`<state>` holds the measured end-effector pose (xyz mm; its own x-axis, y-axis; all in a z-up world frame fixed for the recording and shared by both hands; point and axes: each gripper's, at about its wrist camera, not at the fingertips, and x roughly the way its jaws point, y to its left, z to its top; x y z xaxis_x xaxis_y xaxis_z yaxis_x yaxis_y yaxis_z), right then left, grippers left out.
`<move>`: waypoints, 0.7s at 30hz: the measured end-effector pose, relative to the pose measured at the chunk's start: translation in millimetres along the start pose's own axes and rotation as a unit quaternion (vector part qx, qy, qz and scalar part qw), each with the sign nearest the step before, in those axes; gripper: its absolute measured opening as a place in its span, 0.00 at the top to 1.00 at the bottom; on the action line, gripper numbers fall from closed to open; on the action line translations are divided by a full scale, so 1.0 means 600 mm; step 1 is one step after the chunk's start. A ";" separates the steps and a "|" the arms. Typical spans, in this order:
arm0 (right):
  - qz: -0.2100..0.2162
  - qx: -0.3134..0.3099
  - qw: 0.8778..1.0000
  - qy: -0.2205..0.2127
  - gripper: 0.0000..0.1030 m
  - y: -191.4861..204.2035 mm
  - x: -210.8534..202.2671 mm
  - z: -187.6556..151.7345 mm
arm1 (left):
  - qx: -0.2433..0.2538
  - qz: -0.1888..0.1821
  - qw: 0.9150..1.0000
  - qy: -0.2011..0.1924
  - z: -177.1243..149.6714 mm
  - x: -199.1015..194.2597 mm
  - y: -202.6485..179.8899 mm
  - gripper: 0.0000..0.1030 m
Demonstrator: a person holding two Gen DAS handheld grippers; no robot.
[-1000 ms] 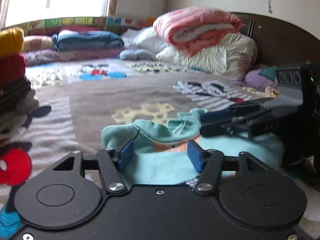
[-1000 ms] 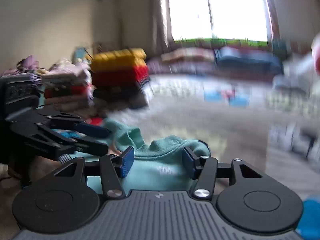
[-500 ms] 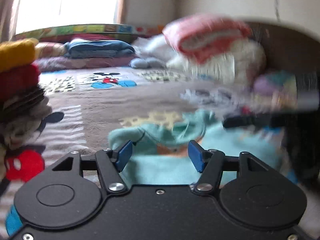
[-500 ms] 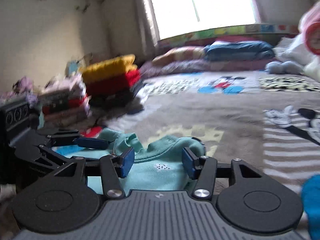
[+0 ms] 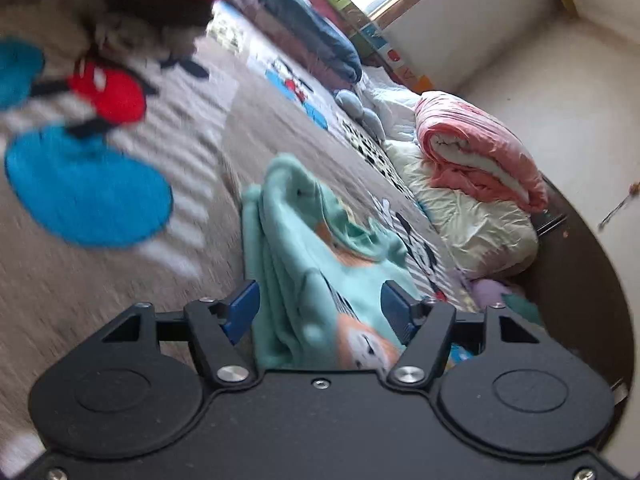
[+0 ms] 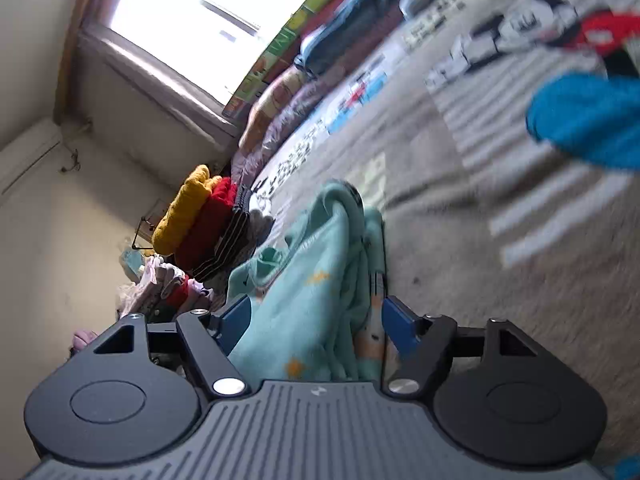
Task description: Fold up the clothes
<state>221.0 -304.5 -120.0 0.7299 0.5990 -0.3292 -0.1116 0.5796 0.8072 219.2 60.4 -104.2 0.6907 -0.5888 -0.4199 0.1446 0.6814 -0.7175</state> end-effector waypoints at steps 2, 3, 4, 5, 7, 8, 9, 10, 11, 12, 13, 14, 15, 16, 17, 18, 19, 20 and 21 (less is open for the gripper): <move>-0.001 0.006 1.000 0.005 0.30 -0.004 0.011 -0.005 | -0.013 0.001 1.000 0.011 -0.004 0.011 0.002 0.36; -0.001 0.007 1.000 0.006 0.30 -0.006 0.016 -0.007 | -0.016 0.001 1.000 0.011 -0.004 0.016 0.003 0.36; 0.000 0.007 1.000 0.007 0.30 -0.007 0.022 -0.008 | -0.019 0.001 1.000 0.011 -0.004 0.021 0.004 0.36; -0.002 -0.001 1.000 0.010 0.30 -0.004 0.029 -0.007 | -0.021 0.001 1.000 0.011 -0.004 0.026 0.005 0.36; -0.007 -0.018 1.000 0.016 0.31 -0.001 0.045 -0.007 | -0.026 0.001 1.000 0.011 -0.004 0.035 0.007 0.36; -0.009 -0.024 1.000 0.015 0.33 0.000 0.049 -0.007 | -0.028 0.002 1.000 0.011 -0.004 0.040 0.007 0.36; -0.012 -0.030 0.999 0.015 0.37 0.002 0.053 -0.007 | -0.023 0.005 1.000 0.012 -0.005 0.042 0.004 0.37; -0.011 -0.029 0.999 0.016 0.42 0.000 0.057 -0.007 | -0.019 0.008 1.000 0.012 -0.006 0.045 0.000 0.41; -0.009 -0.028 0.999 0.017 0.45 -0.001 0.060 -0.007 | -0.015 0.011 1.000 0.012 -0.007 0.047 -0.003 0.47; -0.008 -0.027 0.999 0.019 0.50 -0.002 0.063 -0.007 | -0.021 0.009 1.000 0.014 -0.009 0.048 -0.002 0.55; -0.005 -0.023 1.000 0.017 0.55 -0.005 0.062 -0.007 | -0.030 0.003 0.999 0.014 -0.009 0.045 -0.002 0.61; -0.003 -0.019 1.000 0.016 0.57 -0.008 0.060 -0.007 | -0.040 -0.003 0.999 0.014 -0.009 0.042 -0.002 0.62; 0.000 -0.016 1.000 0.012 0.60 -0.008 0.058 -0.008 | -0.050 -0.009 0.999 0.014 -0.010 0.039 -0.001 0.64; 0.004 -0.011 1.000 0.008 0.62 -0.007 0.053 -0.011 | -0.059 -0.016 0.998 0.014 -0.010 0.035 -0.001 0.65; 0.008 -0.006 1.000 0.003 0.63 -0.006 0.048 -0.014 | -0.069 -0.022 0.997 0.014 -0.010 0.032 -0.001 0.65; 0.012 -0.002 1.000 -0.002 0.64 -0.005 0.043 -0.016 | -0.079 -0.029 0.996 0.014 -0.010 0.029 -0.001 0.65; 0.021 0.009 1.000 -0.006 0.65 -0.004 0.035 -0.017 | -0.092 -0.045 0.995 0.010 -0.012 0.021 -0.006 0.65; 0.029 0.017 0.999 -0.013 0.65 -0.003 0.023 -0.019 | -0.097 -0.058 0.993 0.007 -0.015 0.016 -0.015 0.65; 0.038 0.026 0.999 -0.019 0.65 -0.002 0.010 -0.021 | -0.102 -0.072 0.992 0.004 -0.017 0.011 -0.024 0.65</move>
<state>217.2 -294.7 -128.9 0.7463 0.6179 -0.2474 -0.1334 0.5031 0.8539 214.5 41.9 -102.4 0.6680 -0.6769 -0.3093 0.0933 0.4886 -0.8675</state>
